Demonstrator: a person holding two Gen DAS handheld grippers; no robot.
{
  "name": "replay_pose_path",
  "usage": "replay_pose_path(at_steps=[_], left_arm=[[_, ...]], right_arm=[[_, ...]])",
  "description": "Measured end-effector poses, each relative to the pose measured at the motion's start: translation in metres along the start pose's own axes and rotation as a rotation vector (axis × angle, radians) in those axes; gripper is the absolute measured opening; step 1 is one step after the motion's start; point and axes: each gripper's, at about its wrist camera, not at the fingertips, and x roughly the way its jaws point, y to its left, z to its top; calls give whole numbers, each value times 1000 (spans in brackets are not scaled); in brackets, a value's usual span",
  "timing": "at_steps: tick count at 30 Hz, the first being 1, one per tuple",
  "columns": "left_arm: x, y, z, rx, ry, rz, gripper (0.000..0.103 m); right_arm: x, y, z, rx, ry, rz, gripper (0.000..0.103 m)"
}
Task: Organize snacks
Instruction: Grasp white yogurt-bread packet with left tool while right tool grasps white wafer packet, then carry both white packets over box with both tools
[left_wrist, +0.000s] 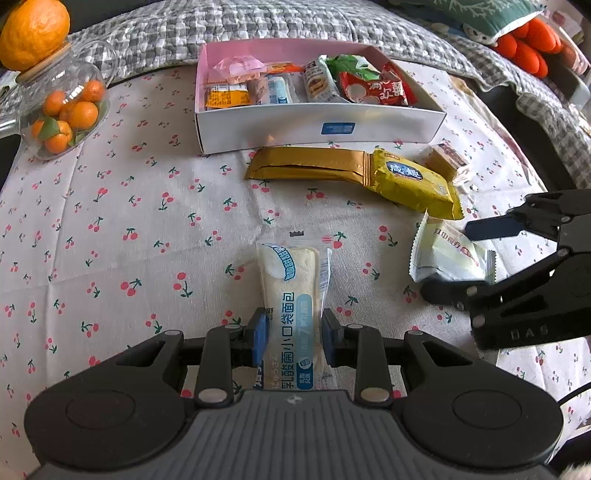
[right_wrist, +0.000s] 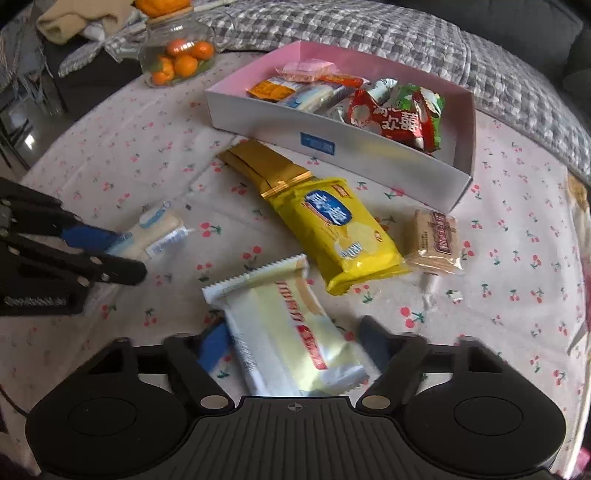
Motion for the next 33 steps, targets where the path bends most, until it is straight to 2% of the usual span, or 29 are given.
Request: replay_pose_path(at_steps=[1,6,14,18,27,33], left_arm=[[0,0,0,0,0,0,27],[0,0,0,-2,-1,-1,27],[-10,5,4,-22,-30,-9,27],[-16,9,9,-39,-52,-11,27],[-24,22,33,-122,-108,-14,27],[-25,34,60,-189,-144,11,27]], right_arm=[[-1,1,1,-4,-4,-1,54],[-4,4,2,15,2,16,47],[-14,4,7,83,-3,79,47],[-25,1,12,121,-41,109,46],[-39,-21,39,274,-125,81,47],[-35,-34,59,380,-160,68,47]])
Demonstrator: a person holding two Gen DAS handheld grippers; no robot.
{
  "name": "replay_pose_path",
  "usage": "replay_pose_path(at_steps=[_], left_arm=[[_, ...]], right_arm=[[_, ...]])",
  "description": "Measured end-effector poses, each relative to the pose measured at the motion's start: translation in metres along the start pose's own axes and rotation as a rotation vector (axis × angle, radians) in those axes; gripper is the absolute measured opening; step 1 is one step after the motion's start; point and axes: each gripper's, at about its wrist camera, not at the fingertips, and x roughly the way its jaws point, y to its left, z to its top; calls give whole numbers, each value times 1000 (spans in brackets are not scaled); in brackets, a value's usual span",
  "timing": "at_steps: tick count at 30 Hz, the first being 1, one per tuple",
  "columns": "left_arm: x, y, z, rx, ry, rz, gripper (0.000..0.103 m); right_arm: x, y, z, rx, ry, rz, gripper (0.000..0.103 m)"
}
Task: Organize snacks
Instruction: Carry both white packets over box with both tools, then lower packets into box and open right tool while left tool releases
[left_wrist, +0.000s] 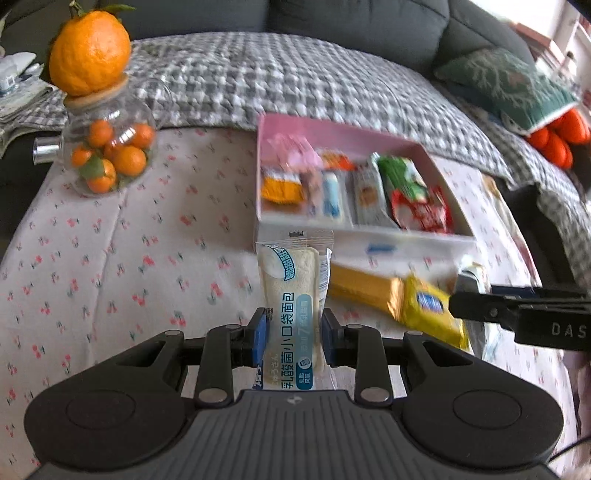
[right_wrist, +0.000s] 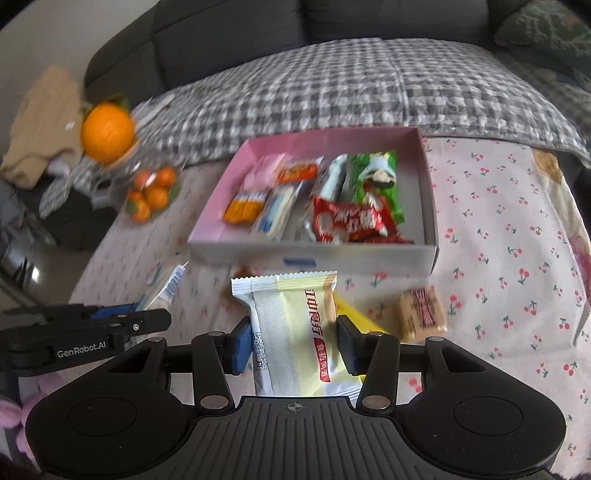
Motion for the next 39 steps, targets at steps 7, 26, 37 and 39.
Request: replay_pose_path(at_steps=[7,26,37,39], left_arm=[[18,3,37,-54,-40,-18,27],[72,-4,63,-51,-186,-29,27],[75,1,68,-55,-244,-76,35],[72,2,70,-52,-244,-89,42]], right_arm=[[12,-10,16,113,-17,-1,47],[28,-19,48,230,-86,-51,47],[54,-6,98,276,-121,-95,47],[60,-1,106,263,-121,-112,47]])
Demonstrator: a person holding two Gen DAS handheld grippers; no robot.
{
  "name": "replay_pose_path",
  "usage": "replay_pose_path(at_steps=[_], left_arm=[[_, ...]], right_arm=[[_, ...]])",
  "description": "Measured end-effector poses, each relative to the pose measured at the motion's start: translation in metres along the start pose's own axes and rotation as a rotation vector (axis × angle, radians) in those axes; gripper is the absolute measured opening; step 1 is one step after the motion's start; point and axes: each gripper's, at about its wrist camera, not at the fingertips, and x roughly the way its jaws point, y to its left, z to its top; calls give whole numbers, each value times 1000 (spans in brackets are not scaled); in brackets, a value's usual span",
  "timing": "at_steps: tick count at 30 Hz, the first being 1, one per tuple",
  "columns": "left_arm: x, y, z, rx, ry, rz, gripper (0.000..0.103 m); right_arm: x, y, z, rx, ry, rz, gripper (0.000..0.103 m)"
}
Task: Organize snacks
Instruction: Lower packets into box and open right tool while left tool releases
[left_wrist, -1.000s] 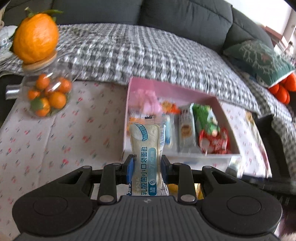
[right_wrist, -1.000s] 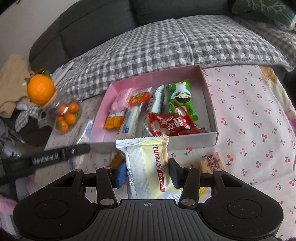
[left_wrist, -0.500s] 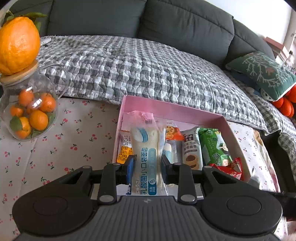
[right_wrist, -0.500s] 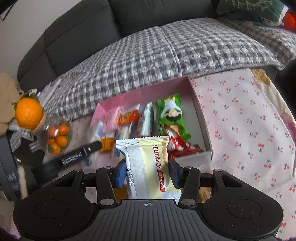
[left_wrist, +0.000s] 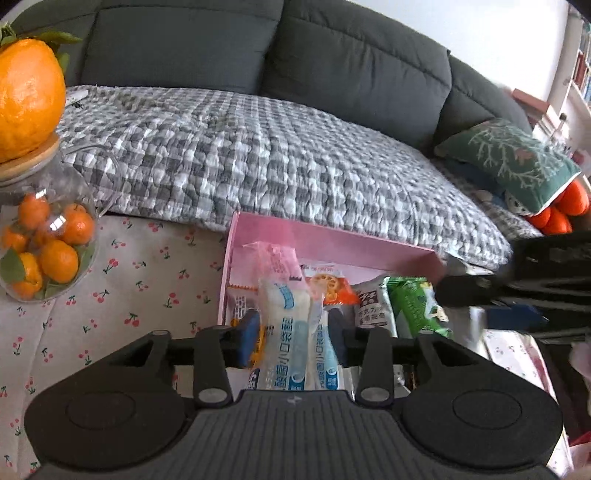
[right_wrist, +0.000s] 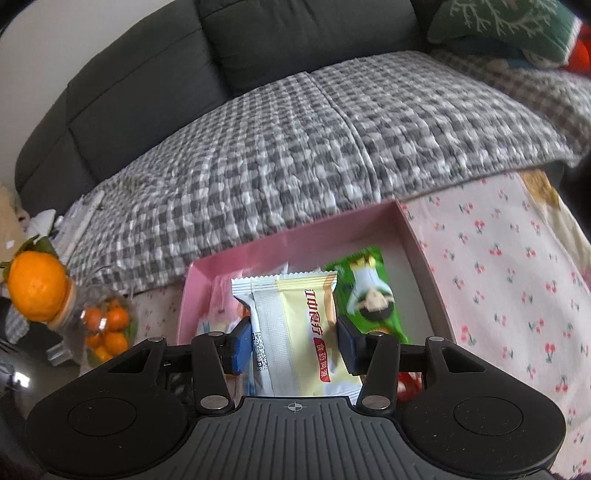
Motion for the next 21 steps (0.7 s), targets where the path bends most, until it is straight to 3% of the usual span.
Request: replay_pose_path(at_steps=[10,11,13,21], left_arm=[[-4,18,7,-53,44,22,58],[-3,19,6,-57,50,23,59],[-2,20,6,-66,59,22,59],[-5,18,8,-60,80,31,69]], right_arm=[[33,25,7,-26,25,-42,49],[35,27,7,-28,27,-41,51],[35,29,6,-19,29,-44,69],[19,30,0,-55,22,-57,70]])
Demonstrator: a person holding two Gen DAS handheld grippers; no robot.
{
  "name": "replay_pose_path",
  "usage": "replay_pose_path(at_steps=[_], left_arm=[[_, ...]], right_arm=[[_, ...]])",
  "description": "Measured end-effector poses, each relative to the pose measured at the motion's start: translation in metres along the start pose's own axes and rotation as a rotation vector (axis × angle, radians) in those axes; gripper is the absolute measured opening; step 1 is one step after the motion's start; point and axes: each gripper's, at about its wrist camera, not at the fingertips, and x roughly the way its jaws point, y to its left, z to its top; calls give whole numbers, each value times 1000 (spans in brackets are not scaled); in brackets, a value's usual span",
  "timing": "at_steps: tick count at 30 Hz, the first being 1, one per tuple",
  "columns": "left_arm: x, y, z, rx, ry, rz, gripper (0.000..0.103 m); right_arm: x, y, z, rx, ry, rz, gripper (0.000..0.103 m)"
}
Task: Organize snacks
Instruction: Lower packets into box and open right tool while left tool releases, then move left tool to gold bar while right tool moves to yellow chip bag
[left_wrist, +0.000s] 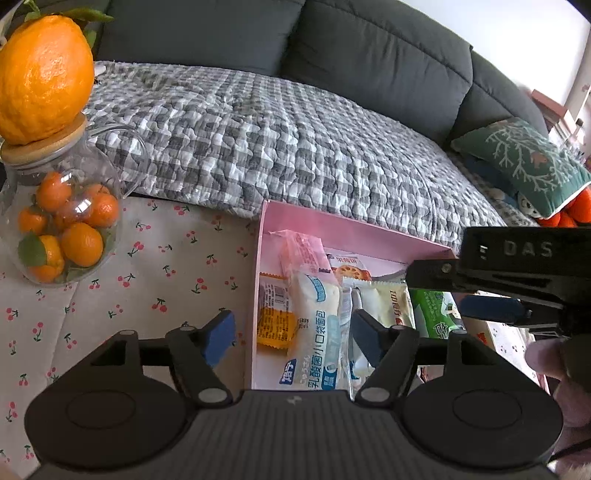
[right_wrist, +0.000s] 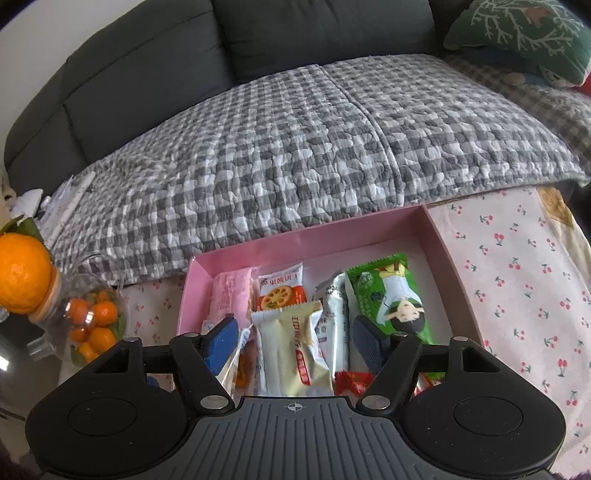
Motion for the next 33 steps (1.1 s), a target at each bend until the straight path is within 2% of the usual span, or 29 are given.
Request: replay_pose_path(at_steps=[13,20,25,30,33], left_arm=[[-37,-13,-8,41,43,60,89],[-60,-20,-21,64,74,88,102],[-73,-19,-32,60,128,111,102],[-86,-18,-43,60,145,126,102],[-90,-18,-48,48,141,127,102]], right_arm=[[-63,-19,-27,25,-11,22,78],[-99,-22,-51,-26,-20,53,85],[-113,-24,-67,-35,-9,70,85],[-120,-26,-79,-40,10,70,86],[-120,-28,-86,-42,16,54,89]])
